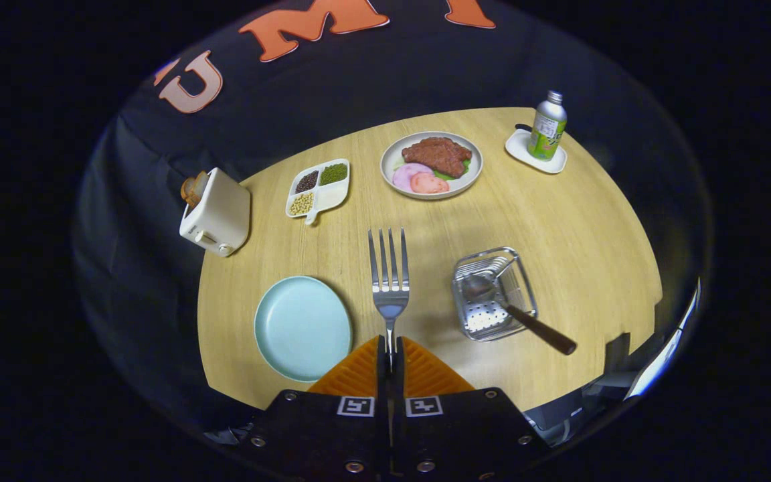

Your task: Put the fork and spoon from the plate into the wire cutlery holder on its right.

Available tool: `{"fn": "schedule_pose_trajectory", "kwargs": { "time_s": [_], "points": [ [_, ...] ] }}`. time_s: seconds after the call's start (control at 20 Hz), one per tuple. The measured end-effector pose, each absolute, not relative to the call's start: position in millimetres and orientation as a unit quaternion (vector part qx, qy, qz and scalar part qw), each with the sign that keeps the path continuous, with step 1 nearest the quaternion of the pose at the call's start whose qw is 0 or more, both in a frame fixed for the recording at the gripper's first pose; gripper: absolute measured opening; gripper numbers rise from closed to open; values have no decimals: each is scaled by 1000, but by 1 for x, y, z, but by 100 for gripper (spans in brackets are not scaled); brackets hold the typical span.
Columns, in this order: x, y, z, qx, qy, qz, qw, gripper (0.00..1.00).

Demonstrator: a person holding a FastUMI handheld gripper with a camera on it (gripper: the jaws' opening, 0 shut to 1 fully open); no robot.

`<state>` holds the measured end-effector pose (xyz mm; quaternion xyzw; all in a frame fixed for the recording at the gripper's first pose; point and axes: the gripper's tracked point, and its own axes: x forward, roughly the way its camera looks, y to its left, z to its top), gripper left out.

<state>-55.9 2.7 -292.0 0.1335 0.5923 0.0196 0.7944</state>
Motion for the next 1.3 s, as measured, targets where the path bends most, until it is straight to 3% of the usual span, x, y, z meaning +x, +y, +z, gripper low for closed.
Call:
{"fn": "schedule_pose_trajectory", "kwargs": {
  "time_s": [0.9, 1.3],
  "points": [
    [-91, -66, -322, -27, 716, 130, 686, 3],
    [-88, -78, -344, -68, 761, 137, 631, 3]
  ]
}}
